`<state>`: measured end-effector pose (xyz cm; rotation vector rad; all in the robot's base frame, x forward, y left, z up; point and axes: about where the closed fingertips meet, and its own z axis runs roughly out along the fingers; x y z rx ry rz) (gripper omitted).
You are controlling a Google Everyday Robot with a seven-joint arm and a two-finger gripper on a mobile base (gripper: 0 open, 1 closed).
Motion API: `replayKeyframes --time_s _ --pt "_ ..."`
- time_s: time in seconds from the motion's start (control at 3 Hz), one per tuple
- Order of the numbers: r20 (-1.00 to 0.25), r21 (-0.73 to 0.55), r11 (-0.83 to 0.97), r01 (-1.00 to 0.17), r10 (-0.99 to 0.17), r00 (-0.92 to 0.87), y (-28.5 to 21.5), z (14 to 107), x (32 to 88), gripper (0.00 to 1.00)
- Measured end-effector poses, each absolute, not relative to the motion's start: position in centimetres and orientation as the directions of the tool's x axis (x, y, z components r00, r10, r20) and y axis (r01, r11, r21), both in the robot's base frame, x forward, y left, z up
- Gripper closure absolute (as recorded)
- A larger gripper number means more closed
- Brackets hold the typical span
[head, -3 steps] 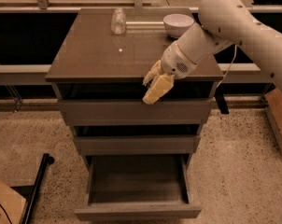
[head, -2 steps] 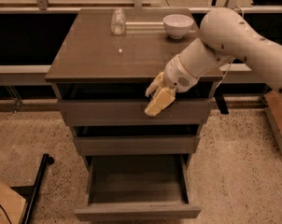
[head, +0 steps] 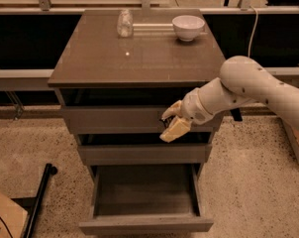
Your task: Place rxbar chocolate into bottom drawer
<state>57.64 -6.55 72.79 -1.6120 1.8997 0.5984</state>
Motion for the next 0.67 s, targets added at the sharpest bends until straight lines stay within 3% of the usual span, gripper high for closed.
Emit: replayKeyframes --time_s 0.67 --pt "-0.846 -0.023 0.223 -0.975 -0.524 -0.1 -10.7 65.1 58.6 1.0"
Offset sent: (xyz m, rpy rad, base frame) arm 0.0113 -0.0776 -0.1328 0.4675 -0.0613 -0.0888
